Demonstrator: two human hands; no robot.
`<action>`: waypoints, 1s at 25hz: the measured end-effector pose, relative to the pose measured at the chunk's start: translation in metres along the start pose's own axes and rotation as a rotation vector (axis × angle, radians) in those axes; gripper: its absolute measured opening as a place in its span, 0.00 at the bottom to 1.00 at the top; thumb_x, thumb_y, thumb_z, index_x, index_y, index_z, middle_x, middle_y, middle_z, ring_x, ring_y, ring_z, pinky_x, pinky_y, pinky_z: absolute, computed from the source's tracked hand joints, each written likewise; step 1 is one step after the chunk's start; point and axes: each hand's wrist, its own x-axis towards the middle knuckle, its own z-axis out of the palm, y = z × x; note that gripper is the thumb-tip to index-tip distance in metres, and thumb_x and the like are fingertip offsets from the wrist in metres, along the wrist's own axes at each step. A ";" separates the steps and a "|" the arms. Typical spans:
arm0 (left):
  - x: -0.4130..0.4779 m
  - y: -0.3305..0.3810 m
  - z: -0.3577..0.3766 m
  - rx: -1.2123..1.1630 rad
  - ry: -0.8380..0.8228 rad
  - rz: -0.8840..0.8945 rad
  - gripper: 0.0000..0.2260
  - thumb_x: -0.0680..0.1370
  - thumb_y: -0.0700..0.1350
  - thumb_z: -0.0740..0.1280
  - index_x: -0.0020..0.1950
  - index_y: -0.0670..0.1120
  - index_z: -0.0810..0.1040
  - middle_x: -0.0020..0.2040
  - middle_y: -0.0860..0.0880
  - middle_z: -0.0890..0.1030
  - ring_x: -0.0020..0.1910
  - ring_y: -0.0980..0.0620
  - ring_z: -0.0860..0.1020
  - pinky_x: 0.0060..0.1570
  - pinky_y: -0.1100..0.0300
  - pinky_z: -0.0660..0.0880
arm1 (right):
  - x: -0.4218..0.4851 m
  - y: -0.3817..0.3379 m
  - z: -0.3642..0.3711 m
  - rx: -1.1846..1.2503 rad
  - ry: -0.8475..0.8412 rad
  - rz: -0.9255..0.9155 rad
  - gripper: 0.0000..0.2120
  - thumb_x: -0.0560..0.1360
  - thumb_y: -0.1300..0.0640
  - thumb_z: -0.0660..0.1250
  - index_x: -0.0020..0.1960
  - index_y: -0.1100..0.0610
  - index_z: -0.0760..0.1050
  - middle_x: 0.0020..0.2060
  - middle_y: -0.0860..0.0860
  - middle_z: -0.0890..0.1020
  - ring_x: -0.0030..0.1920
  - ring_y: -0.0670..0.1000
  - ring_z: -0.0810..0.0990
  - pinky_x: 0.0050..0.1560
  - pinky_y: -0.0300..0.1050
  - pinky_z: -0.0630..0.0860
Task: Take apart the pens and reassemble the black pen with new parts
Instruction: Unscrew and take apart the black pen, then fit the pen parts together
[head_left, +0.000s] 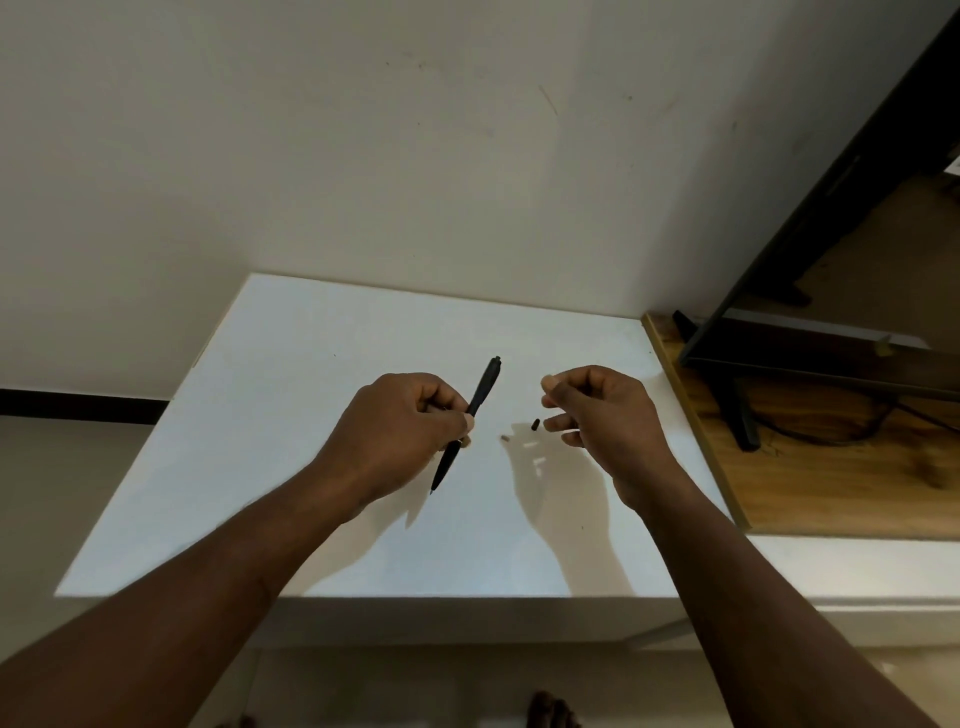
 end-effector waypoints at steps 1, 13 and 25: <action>0.001 0.000 -0.001 0.018 0.023 -0.011 0.03 0.75 0.46 0.74 0.42 0.50 0.85 0.39 0.55 0.88 0.42 0.56 0.86 0.45 0.54 0.79 | 0.002 0.004 -0.002 -0.085 0.025 -0.018 0.06 0.79 0.49 0.74 0.47 0.52 0.85 0.41 0.46 0.89 0.37 0.46 0.88 0.43 0.45 0.80; 0.004 -0.007 0.000 0.143 0.061 -0.019 0.04 0.73 0.47 0.76 0.39 0.51 0.84 0.35 0.55 0.86 0.26 0.63 0.75 0.34 0.59 0.74 | 0.007 0.028 0.010 -0.553 -0.025 -0.161 0.03 0.76 0.53 0.76 0.43 0.47 0.85 0.38 0.43 0.86 0.40 0.46 0.85 0.45 0.45 0.82; 0.005 -0.009 0.000 0.178 0.059 -0.009 0.04 0.73 0.49 0.76 0.40 0.51 0.84 0.34 0.56 0.85 0.28 0.64 0.77 0.34 0.60 0.75 | -0.006 0.026 0.040 -0.757 -0.012 -0.226 0.02 0.77 0.49 0.72 0.47 0.46 0.84 0.38 0.42 0.83 0.44 0.49 0.83 0.41 0.43 0.76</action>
